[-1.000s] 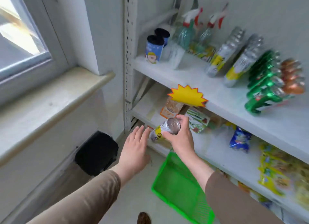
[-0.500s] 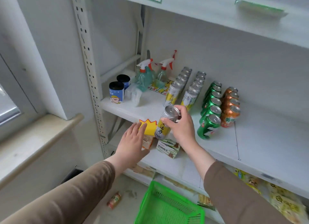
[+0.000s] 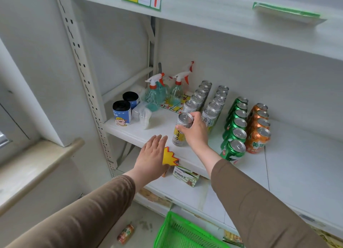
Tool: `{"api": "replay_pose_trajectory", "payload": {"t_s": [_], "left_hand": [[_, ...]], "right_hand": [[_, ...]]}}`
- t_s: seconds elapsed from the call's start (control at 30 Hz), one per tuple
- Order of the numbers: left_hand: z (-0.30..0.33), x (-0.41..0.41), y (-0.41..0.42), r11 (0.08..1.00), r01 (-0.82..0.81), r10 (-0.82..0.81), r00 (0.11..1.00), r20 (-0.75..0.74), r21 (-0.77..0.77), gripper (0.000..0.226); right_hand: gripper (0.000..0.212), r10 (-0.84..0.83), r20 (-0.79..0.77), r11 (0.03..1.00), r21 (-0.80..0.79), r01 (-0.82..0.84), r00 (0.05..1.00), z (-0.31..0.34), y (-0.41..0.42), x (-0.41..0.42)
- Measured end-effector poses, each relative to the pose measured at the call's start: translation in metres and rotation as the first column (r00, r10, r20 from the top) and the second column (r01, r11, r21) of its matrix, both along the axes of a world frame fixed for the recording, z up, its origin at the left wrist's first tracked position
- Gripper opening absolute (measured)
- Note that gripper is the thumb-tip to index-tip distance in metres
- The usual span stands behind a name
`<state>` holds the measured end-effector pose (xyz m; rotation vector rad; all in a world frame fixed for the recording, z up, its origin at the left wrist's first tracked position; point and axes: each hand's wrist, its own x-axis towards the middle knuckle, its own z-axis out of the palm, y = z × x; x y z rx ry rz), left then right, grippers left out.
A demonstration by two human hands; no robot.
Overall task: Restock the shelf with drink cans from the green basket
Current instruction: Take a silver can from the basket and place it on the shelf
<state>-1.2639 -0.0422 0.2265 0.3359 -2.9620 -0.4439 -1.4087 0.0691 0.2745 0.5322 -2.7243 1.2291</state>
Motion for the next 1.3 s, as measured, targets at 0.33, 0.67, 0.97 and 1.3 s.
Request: {"api": "replay_pose_trajectory", "payload": {"t_s": [0.33,0.67,0.97,1.3], "left_hand": [[-0.01,-0.02,-0.011,1.0,-0.002,0.002,1.0,0.024,0.001,0.102],[-0.019,-0.026,-0.019,1.0,0.002,-0.002,0.999,0.036,-0.002,0.1],[-0.023,-0.021,-0.022,1.0,-0.006,0.006,1.0,0.023,-0.004,0.1],[-0.03,0.008,-0.028,0.999,-0.032,0.032,0.999,0.008,-0.003,0.096]], "right_hand": [[0.064,-0.062,-0.02,0.996,-0.061,0.061,0.998,-0.017,-0.01,-0.006],[0.062,-0.103,0.212,0.985,-0.115,0.129,0.972,-0.067,-0.014,0.005],[0.058,-0.137,0.175,0.984,-0.091,0.155,0.975,-0.069,-0.021,-0.005],[0.071,-0.149,0.211,0.979,-0.103,0.173,0.966,-0.067,-0.019,0.009]]}}
